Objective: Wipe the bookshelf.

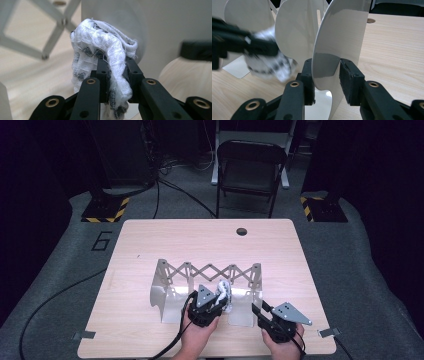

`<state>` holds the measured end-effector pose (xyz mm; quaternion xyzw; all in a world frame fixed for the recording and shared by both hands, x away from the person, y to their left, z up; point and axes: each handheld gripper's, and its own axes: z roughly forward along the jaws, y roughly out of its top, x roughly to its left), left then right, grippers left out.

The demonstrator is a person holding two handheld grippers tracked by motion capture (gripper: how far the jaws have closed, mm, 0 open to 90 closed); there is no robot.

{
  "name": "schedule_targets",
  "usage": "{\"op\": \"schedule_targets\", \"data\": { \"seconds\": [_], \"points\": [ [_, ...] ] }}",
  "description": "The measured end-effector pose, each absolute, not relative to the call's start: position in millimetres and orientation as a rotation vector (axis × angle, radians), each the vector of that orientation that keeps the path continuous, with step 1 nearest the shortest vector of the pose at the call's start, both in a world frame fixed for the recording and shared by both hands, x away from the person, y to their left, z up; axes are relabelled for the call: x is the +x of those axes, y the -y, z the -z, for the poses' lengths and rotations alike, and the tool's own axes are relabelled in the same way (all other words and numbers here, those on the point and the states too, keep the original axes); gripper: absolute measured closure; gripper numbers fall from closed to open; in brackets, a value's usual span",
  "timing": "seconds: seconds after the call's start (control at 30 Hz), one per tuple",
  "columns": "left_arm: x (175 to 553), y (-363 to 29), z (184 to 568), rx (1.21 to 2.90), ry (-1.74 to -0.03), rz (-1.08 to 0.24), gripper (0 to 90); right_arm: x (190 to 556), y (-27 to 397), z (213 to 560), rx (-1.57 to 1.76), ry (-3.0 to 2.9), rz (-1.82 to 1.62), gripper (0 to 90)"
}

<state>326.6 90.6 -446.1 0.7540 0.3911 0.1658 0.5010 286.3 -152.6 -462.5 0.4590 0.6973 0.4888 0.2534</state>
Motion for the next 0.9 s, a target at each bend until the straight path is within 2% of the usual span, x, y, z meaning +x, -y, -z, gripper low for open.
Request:
{"op": "schedule_targets", "data": {
  "seconds": [0.13, 0.23, 0.67, 0.9],
  "points": [
    [323.3, -94.2, 420.8, 1.775, -0.904, -0.432, 77.1, 286.4, 152.5, 462.4, 1.249, -1.895, -1.328, 66.0],
    [326.6, -96.2, 419.4, 1.766, -0.918, -0.429, 77.1, 286.2, 152.4, 462.5, 1.251, -1.893, -1.329, 66.1],
    [332.0, -84.7, 478.4, 1.897, -0.993, -0.406, 77.1, 286.6, 152.9, 462.9, 1.245, -1.895, -1.333, 66.0],
    [332.6, -88.2, 469.2, 1.863, -0.994, -0.4, 77.1, 286.5, 153.1, 463.2, 1.241, -1.898, -1.334, 65.9]
  ]
}}
